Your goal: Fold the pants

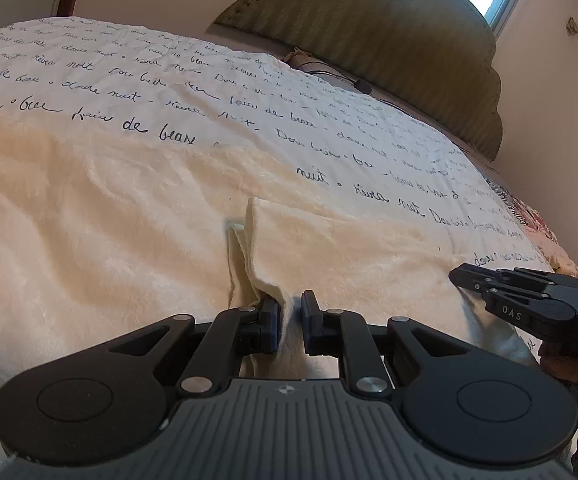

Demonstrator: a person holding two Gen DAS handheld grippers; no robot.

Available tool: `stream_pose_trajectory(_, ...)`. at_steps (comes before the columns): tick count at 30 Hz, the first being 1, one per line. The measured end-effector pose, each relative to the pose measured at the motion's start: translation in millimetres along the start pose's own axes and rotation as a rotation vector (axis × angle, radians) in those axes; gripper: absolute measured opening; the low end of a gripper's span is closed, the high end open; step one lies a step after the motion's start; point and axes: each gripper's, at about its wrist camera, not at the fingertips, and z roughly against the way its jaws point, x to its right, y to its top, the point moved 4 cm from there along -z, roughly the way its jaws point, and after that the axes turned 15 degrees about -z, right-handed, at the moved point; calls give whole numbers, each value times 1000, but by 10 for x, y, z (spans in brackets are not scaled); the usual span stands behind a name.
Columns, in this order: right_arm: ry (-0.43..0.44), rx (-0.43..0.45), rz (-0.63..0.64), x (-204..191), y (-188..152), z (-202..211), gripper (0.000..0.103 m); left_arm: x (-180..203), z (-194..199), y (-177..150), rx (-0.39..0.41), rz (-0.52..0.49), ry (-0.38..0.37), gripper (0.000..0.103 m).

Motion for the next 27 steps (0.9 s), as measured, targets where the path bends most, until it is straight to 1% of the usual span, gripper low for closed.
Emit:
stream_pose_trajectory(2,-4,22,-24,17,-42,85,10,31,11,-22,8,-13,5,19)
stream_pose_trajectory(3,-19,33,-17,-10,-69,178,11,36,12,-26,10,-14,6,19)
stream_pose_trajectory(4,-17,43,-11,-49,-107,283,11,47,15,-25,11,-15,8,19)
stream_pose_trajectory(5,18,47,-13,-76,-176,424,11,50,17,-26,12,-16,7,19)
stream_pose_trajectory(6,61,35,-14,-126,-256,534,11,49,19,-31,14,-15,6,19)
stream_pose_trajectory(7,85,13,-1,-153,-361,623,11,46,24,-35,16,-12,2,19)
stream_pose_trajectory(8,84,-17,31,-194,-493,680,11,39,24,-40,16,-8,-2,19)
stream_pose_trajectory(9,65,-28,70,-222,-620,736,11,34,25,-41,16,-5,-5,19)
stream_pose_trajectory(11,46,-7,101,-200,-791,893,11,28,25,-40,15,-4,-5,19)
stream_pose_trajectory(13,32,-19,81,-156,-792,1010,11,42,26,-34,16,-12,2,19)
stream_pose_trajectory(14,12,-13,82,-163,-761,1051,12,49,27,-34,16,-16,6,19)
stream_pose_trajectory(15,-6,12,96,-195,-729,1091,12,55,28,-33,17,-17,8,19)
stream_pose_trajectory(16,-3,41,107,-237,-699,1129,12,54,28,-32,16,-13,8,19)
stream_pose_trajectory(17,24,50,104,-260,-690,1127,13,49,28,-29,15,-6,7,19)
stream_pose_trajectory(18,57,24,97,-273,-709,1089,13,45,28,-25,12,-2,5,19)
stream_pose_trajectory(19,64,-18,105,-286,-772,1017,13,42,28,-19,10,-1,3,19)
stream_pose_trajectory(20,49,-28,135,-297,-847,980,13,40,32,-14,8,-2,1,19)
stream_pose_trajectory(21,47,-7,146,-305,-884,997,13,36,42,-9,7,-1,-1,19)
stream_pose_trajectory(22,43,-10,128,-300,-878,1019,13,30,58,4,6,5,-2,20)
stream_pose_trajectory(23,38,-11,105,-296,-845,1049,14,22,84,16,9,12,-3,26)
stream_pose_trajectory(25,36,31,99,-343,-779,1124,14,31,171,66,45,14,18,25)
stream_pose_trajectory(27,82,65,71,-419,-723,1164,14,67,269,128,99,-29,67,26)
